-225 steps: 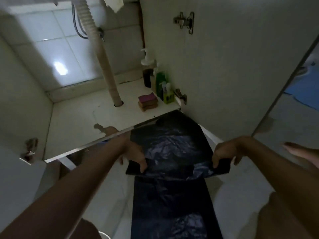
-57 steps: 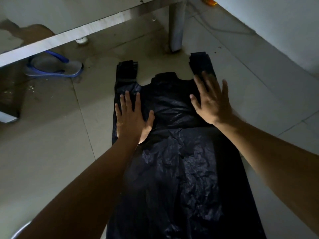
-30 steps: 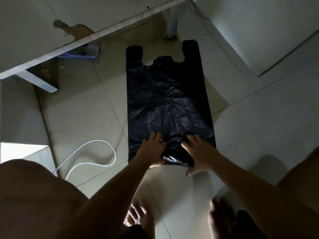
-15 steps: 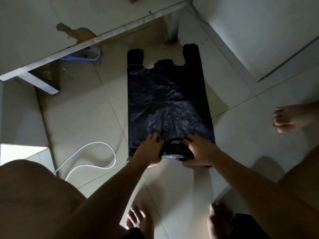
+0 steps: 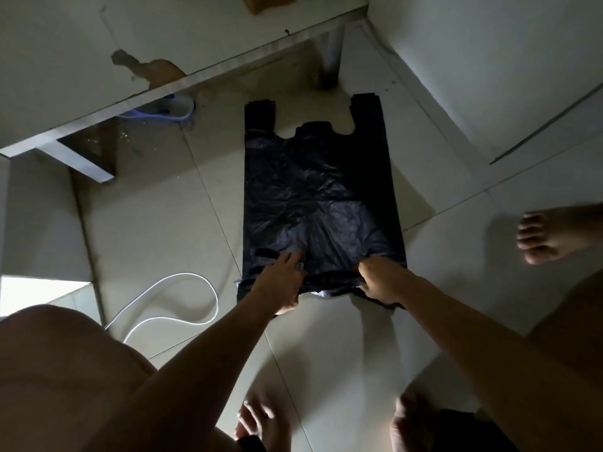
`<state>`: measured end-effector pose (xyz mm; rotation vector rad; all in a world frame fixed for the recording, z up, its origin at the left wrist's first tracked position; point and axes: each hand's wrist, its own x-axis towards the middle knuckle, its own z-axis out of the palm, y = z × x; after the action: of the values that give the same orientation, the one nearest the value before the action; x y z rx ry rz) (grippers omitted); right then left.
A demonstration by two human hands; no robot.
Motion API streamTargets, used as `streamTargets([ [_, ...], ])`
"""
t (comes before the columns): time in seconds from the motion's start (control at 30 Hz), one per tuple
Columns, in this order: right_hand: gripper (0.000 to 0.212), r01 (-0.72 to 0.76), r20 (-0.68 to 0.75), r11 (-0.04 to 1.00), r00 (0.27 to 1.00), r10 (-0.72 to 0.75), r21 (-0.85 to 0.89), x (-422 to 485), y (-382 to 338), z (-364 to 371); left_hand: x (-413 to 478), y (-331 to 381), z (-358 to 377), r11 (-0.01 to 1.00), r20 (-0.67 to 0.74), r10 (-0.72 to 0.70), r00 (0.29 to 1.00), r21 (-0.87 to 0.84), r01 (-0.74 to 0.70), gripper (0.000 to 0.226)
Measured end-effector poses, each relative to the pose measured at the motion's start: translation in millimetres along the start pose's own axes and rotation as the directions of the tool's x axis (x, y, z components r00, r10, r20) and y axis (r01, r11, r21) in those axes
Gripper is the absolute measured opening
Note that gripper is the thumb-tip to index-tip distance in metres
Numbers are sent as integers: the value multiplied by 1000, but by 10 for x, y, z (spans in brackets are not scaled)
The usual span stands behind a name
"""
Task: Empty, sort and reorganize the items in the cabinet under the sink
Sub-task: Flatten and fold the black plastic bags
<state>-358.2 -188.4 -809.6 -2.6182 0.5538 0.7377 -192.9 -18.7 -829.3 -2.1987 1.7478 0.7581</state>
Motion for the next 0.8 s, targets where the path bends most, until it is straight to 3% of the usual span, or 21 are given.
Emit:
streamTargets([
  [0.13, 50, -116, 389, 993, 915, 110, -7, -89, -19, -22, -116, 92, -256, 974, 261, 62, 963, -227, -1, 42],
  [0.23, 76, -156, 632, 987, 760, 150, -46, -244, -23, -93, -260, 252, -403, 956, 583, 75, 809, -273, 108, 49],
  [0.3, 78, -205, 686, 978, 706, 175, -38, -318, -50, -209, -326, 312, -478, 966, 645, 91, 759, -244, 91, 57],
  [0.37, 69, -274, 706, 962, 685, 182, 17, -329, -19, -292, -319, 302, -608, 965, 645, 95, 759, -248, 90, 52],
  [0.43, 79, -337, 762, 940, 621, 184, 48, -328, 8, -396, -288, 233, -750, 971, 629, 78, 773, -222, 83, 40],
  [0.5, 99, -328, 723, 942, 668, 176, 73, -336, 31, -506, -258, 168, -853, 977, 597, 55, 800, -196, 80, 28],
  [0.53, 99, -300, 683, 951, 709, 173, 71, -338, 44, -544, -240, 141, -868, 976, 591, 43, 806, -196, 91, 26],
  [0.67, 41, -250, 593, 964, 791, 152, 86, -329, 99, -592, -238, 84, -971, 983, 603, 24, 798, -158, 90, 44],
  [0.8, 34, -250, 567, 968, 801, 193, 24, -285, 104, -829, -207, -118, -1081, 982, 581, -34, 813, -132, 135, 49],
])
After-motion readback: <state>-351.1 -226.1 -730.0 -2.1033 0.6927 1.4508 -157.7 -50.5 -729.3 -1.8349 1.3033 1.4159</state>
